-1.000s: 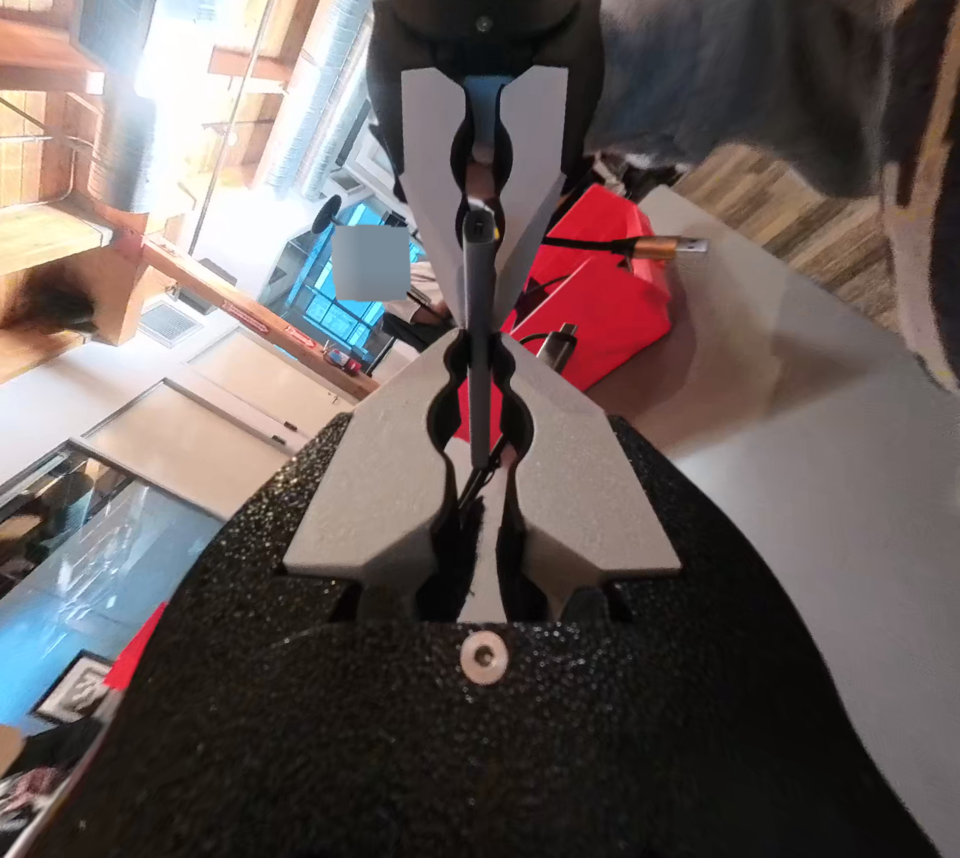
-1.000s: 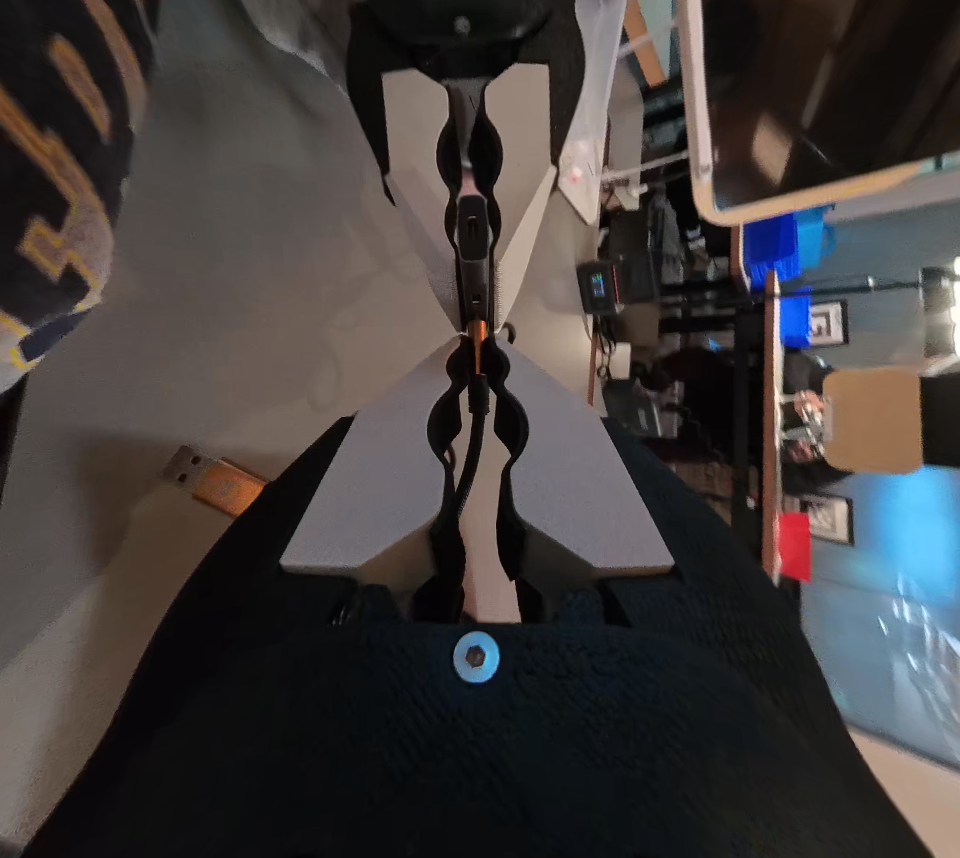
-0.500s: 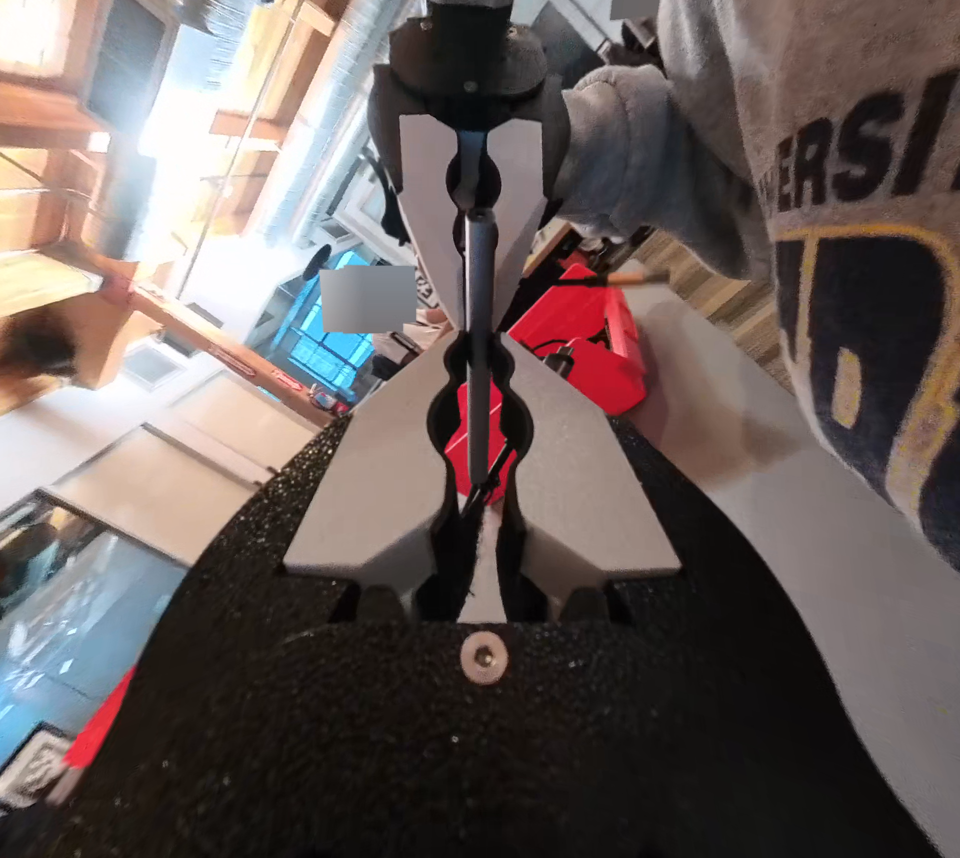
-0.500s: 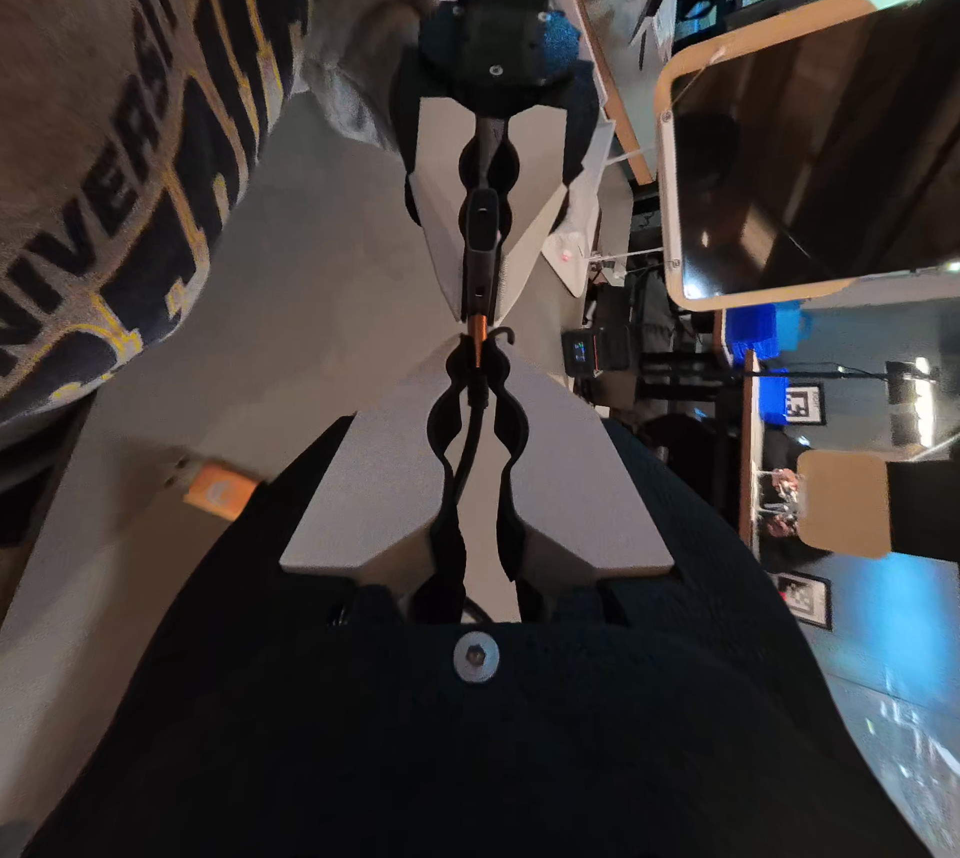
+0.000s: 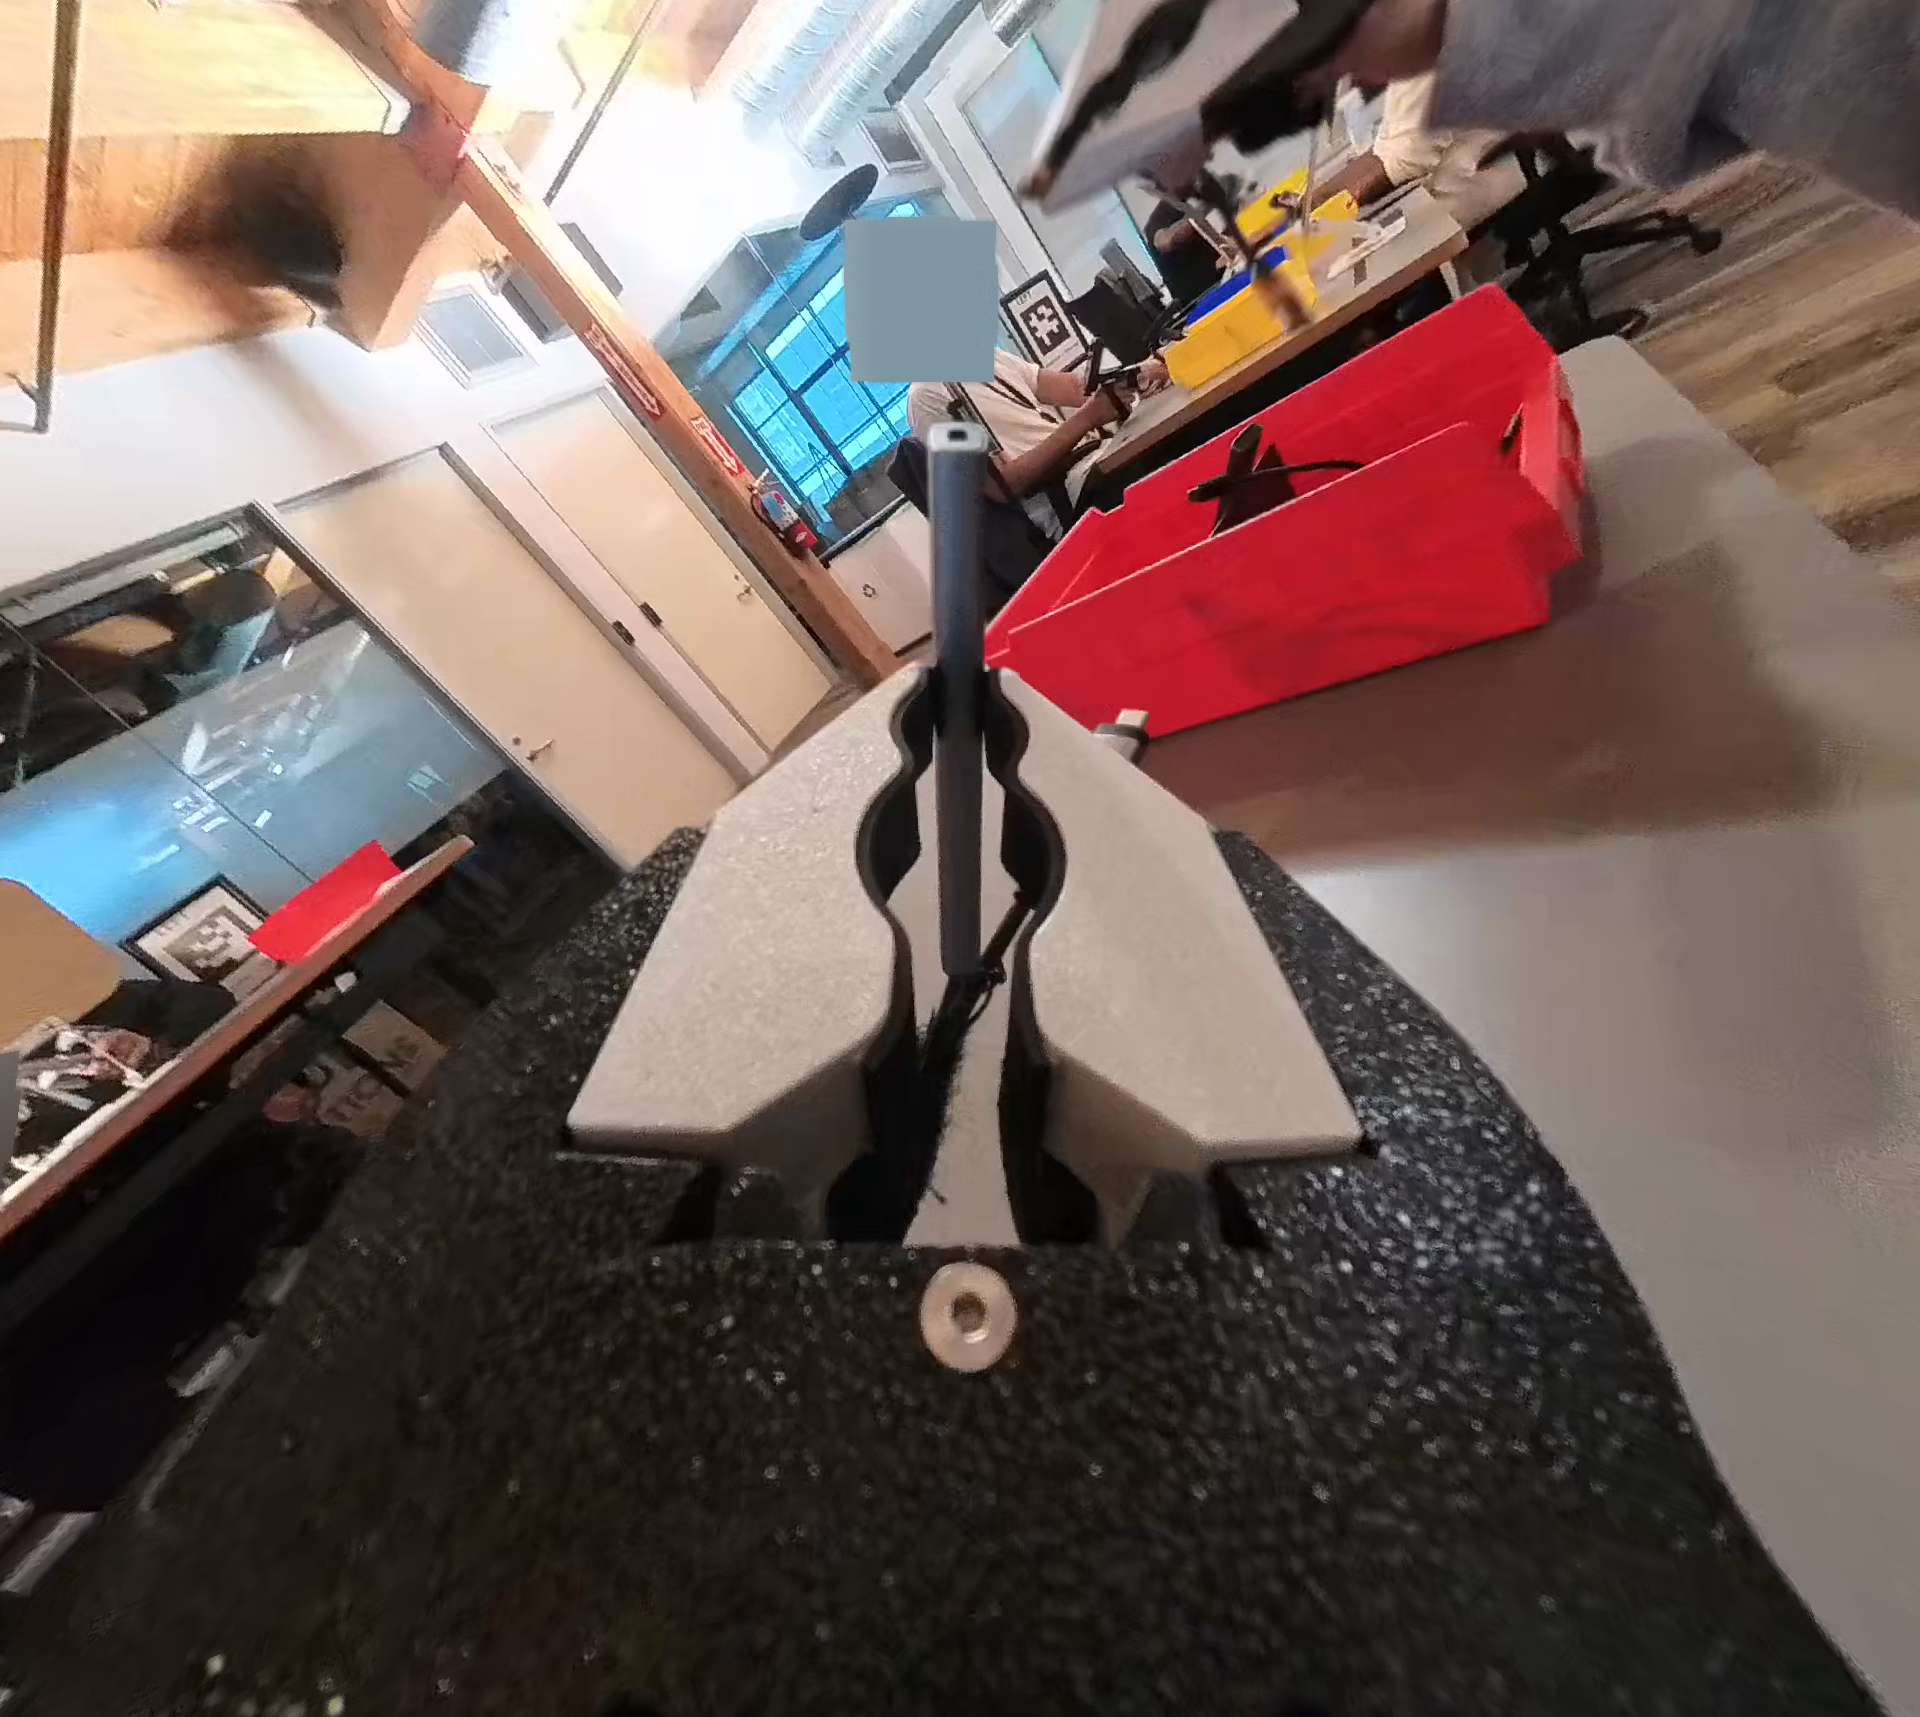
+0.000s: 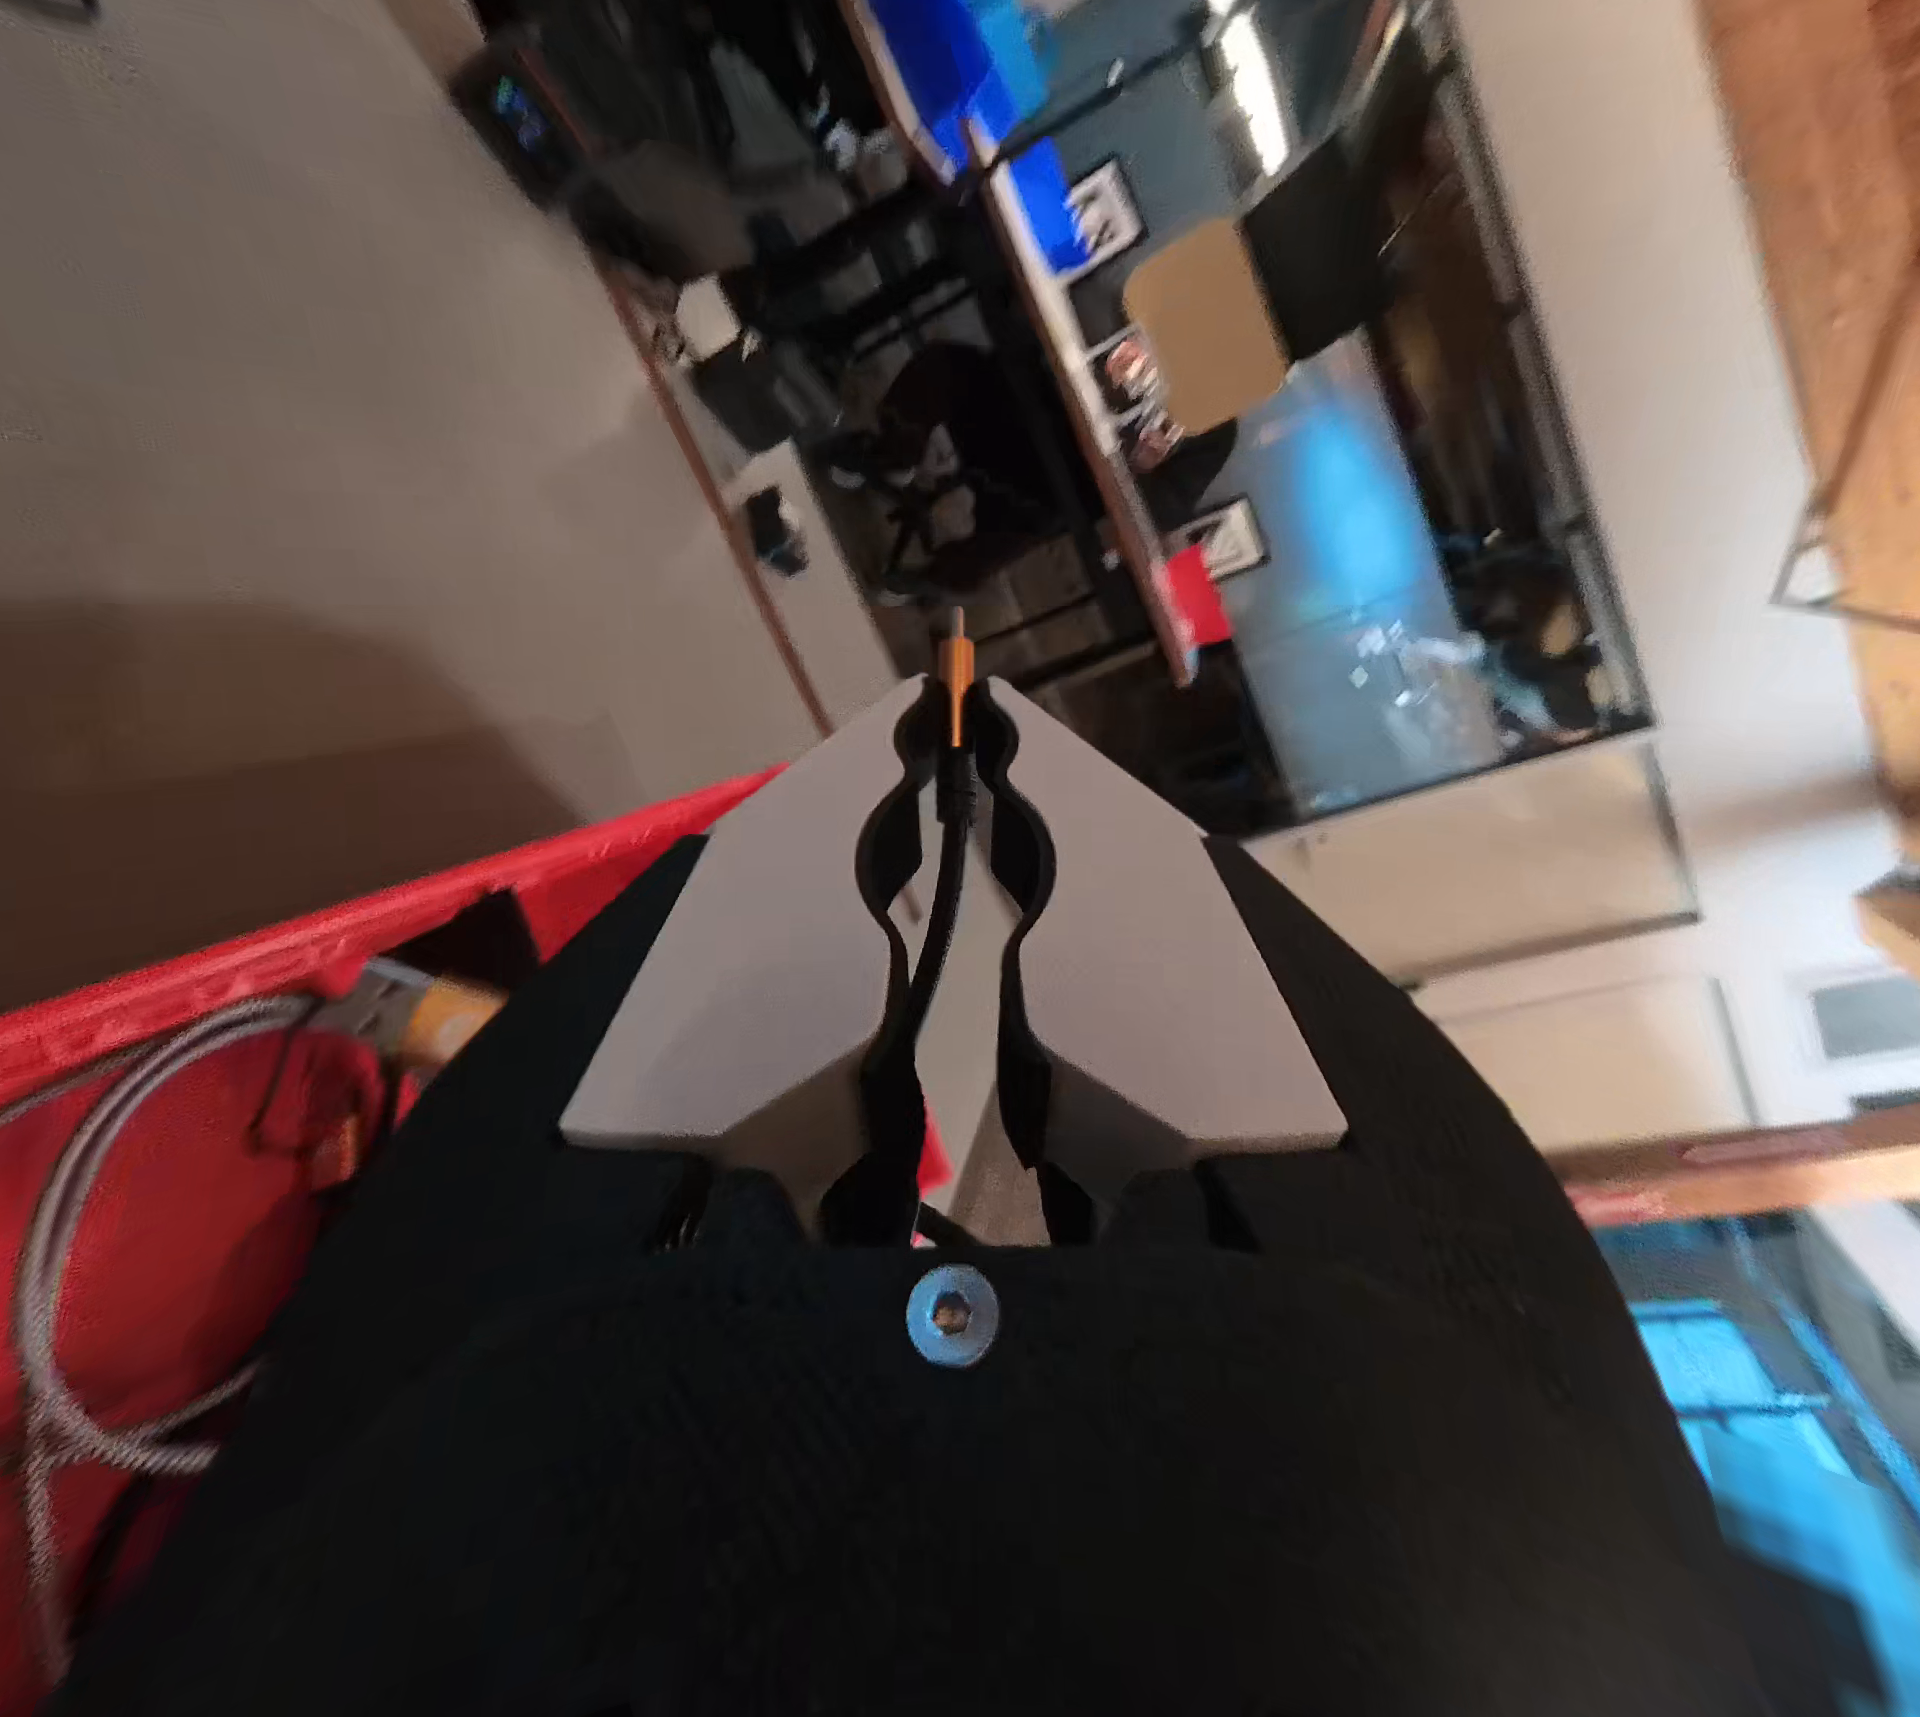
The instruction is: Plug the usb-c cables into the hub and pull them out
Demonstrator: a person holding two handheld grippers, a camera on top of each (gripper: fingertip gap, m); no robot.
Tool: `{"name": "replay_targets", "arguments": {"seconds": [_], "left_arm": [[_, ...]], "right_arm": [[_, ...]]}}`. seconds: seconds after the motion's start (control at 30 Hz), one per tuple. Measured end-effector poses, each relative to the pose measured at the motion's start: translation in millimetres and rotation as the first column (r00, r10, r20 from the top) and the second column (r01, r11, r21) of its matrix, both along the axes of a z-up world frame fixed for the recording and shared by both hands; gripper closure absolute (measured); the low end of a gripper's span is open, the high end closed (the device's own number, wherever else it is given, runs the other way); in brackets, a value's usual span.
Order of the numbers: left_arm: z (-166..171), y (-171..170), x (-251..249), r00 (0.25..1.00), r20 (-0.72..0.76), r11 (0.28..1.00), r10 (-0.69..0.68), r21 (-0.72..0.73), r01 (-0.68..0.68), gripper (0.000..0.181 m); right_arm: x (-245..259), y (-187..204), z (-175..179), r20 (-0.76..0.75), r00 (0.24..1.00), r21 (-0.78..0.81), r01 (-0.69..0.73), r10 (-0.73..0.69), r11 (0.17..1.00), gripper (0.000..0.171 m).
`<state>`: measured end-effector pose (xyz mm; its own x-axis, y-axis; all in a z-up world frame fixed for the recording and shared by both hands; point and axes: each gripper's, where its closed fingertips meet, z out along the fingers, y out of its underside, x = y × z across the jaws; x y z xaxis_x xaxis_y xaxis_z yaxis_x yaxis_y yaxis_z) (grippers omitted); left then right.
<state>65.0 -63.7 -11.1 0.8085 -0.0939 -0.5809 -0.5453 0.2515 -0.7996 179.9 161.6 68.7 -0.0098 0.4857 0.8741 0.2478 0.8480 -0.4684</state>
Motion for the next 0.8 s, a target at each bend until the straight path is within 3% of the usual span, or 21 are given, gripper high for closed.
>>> {"name": "replay_targets", "arguments": {"seconds": [0.13, 0.23, 0.3, 0.37, 0.4, 0.47, 0.5, 0.57, 0.6, 0.7, 0.8], "left_arm": [[-8.0, 2.8, -6.1, 0.997, 0.079, 1.0, -0.009, -0.016, 0.01, 0.174], [-8.1, 3.5, -11.2, 0.988, 0.154, 0.999, -0.028, -0.013, 0.03, 0.175], [-7.7, 3.8, -14.5, 0.976, 0.213, 0.999, -0.046, -0.009, 0.049, 0.175], [-10.1, 4.1, -17.0, 0.969, 0.242, 0.998, -0.055, -0.017, 0.061, 0.175], [-12.1, 4.8, -18.2, 0.969, 0.242, 0.998, -0.05, -0.025, 0.057, 0.175], [-17.0, 6.8, -15.7, 0.978, 0.202, 0.998, -0.041, -0.045, 0.051, 0.175], [-20.0, 8.1, -11.9, 0.985, 0.169, 0.997, -0.04, -0.057, 0.051, 0.175], [-32.7, 13.7, -4.8, 0.998, 0.062, 0.993, -0.012, -0.114, 0.019, 0.174], [-41.7, 17.3, -2.2, 1.0, -0.008, 0.988, 0.01, -0.152, -0.011, 0.175], [-60.8, 21.5, 11.6, 0.983, -0.183, 0.98, 0.004, -0.193, -0.04, 0.174], [-66.5, 21.1, 24.2, 0.975, -0.219, 0.979, -0.039, -0.201, -0.006, 0.174]], "right_arm": [[11.2, 39.6, -76.2, 0.287, 0.947, -0.086, 0.176, -0.145, 0.981, 0.164], [27.2, 73.8, -125.8, 0.496, 0.832, -0.258, 0.415, -0.249, 0.873, 0.11], [35.0, 77.9, -128.4, 0.539, 0.8, -0.32, 0.485, -0.264, 0.814, 0.101], [35.2, 68.9, -104.9, 0.493, 0.815, -0.299, 0.488, -0.305, 0.82, 0.101], [26.4, 52.5, -90.0, 0.443, 0.853, -0.311, 0.436, -0.277, 0.845, 0.103], [-5.4, -3.0, -70.1, 0.341, 0.936, -0.374, 0.223, -0.09, 0.9, 0.116], [-20.5, -22.6, -69.8, 0.329, 0.943, -0.351, 0.176, -0.054, 0.92, 0.12], [-47.3, -67.0, -89.9, 0.409, 0.912, -0.23, 0.083, 0.019, 0.97, 0.115], [-60.9, -99.8, -97.1, 0.415, 0.903, -0.193, -0.034, 0.114, 0.981, 0.116], [-80.4, -194.6, -110.6, 0.404, 0.815, -0.237, -0.345, 0.415, 0.908, 0.124], [-86.3, -218.9, -129.2, 0.482, 0.759, -0.148, -0.423, 0.438, 0.894, 0.137]]}}
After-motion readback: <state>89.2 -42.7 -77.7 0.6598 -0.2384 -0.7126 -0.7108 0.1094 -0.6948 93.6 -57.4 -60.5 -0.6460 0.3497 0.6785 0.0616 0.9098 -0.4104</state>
